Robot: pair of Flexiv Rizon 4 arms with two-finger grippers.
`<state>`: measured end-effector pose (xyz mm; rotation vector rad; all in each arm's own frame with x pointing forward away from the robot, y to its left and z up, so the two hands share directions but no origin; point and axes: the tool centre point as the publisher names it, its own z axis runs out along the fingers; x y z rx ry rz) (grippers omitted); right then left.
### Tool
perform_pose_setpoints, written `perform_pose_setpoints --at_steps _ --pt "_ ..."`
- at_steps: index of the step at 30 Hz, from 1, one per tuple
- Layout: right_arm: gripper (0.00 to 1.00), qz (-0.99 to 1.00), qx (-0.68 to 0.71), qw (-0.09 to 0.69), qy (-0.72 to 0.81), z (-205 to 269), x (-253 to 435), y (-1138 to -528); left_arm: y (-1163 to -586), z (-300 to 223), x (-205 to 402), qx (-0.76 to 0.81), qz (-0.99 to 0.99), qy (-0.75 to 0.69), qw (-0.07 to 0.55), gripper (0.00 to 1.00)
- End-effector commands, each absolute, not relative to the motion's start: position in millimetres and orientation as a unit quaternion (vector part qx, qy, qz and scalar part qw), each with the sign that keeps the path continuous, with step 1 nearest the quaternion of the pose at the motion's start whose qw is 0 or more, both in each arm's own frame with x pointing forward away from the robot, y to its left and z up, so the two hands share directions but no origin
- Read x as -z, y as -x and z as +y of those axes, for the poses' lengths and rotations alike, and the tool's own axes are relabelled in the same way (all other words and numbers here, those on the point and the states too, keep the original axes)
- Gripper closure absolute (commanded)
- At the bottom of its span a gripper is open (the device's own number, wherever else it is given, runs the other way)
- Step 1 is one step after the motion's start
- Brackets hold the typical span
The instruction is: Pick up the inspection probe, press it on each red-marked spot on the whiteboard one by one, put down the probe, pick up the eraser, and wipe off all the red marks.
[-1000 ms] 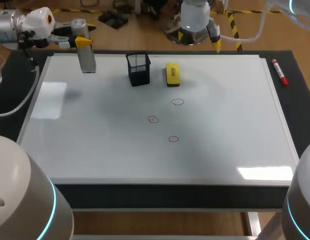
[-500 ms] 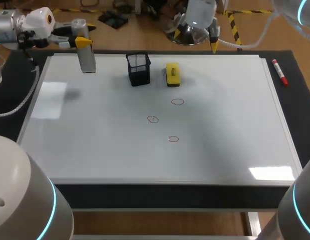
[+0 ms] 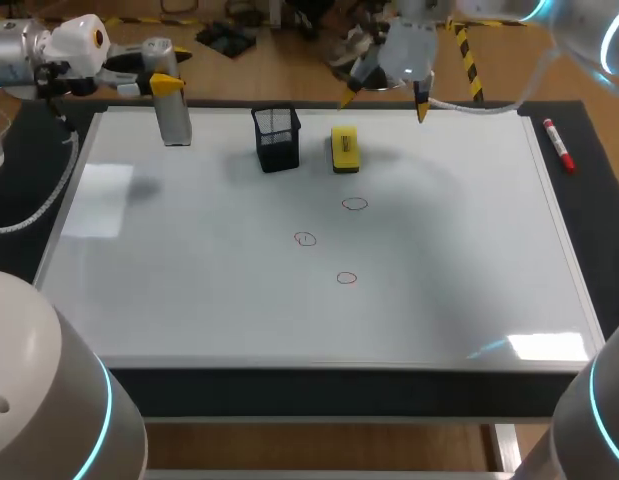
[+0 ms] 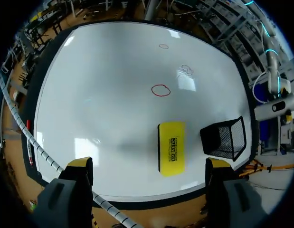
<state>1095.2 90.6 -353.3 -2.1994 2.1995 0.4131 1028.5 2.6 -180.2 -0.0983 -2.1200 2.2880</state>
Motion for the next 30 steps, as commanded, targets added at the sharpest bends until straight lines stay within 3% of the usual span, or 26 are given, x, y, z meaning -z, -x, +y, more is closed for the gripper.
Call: perform_pose_setpoints --at_steps 1,30 --pt "0.0 0.689 -0.107 -0.033 0.716 101 350 -1101 -1029 3 179 -0.733 -0.679 0.033 0.011 1.0" --pt "0.0 0.696 -0.066 -0.055 0.713 141 403 -1081 -1029 3 179 -0.733 -0.679 0.033 0.011 1.0"
